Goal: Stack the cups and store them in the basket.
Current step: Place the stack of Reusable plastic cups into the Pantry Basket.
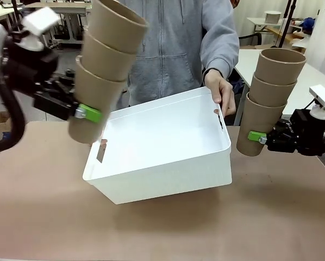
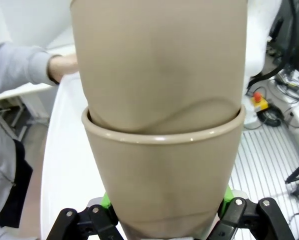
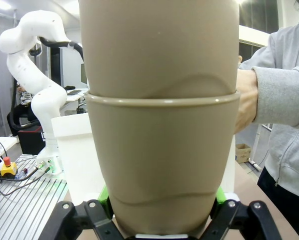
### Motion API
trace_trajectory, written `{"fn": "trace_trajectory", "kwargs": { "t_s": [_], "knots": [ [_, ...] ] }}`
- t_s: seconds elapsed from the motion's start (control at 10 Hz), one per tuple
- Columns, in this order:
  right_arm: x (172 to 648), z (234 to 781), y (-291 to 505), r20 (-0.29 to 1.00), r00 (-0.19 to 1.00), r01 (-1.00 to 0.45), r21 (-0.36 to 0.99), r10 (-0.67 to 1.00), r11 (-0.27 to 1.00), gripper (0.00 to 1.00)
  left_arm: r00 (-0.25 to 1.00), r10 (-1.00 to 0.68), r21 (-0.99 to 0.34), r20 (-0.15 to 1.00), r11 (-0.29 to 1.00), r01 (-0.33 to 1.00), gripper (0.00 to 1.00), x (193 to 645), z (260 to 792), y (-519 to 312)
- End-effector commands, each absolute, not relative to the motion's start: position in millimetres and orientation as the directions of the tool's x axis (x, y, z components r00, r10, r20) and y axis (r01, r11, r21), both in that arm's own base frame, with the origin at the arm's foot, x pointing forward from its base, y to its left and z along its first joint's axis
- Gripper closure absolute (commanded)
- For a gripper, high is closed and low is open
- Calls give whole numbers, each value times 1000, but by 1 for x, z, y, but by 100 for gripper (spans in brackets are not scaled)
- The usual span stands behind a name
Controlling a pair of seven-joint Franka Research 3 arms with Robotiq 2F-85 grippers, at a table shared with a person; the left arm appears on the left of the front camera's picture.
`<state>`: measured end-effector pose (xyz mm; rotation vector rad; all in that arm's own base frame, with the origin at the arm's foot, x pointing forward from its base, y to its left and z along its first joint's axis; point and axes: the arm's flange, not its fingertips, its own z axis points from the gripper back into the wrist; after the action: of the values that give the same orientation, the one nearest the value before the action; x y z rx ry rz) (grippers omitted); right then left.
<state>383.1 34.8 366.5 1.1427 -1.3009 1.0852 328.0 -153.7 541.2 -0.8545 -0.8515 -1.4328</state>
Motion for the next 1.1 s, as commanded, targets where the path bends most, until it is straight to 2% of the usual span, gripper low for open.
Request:
{"fn": "trace_trajectory", "kwargs": {
  "t_s": [0.0,1.0],
  "knots": [
    [383,370,35,999,-13,-991,-6,-46,135,17,-24,-546,28,838,-1,1000,15,344,538,-185],
    [383,370,35,999,-13,-991,-6,-46,135,17,-3,-849,46,528,25,999,15,402,427,-288]
  ]
}}
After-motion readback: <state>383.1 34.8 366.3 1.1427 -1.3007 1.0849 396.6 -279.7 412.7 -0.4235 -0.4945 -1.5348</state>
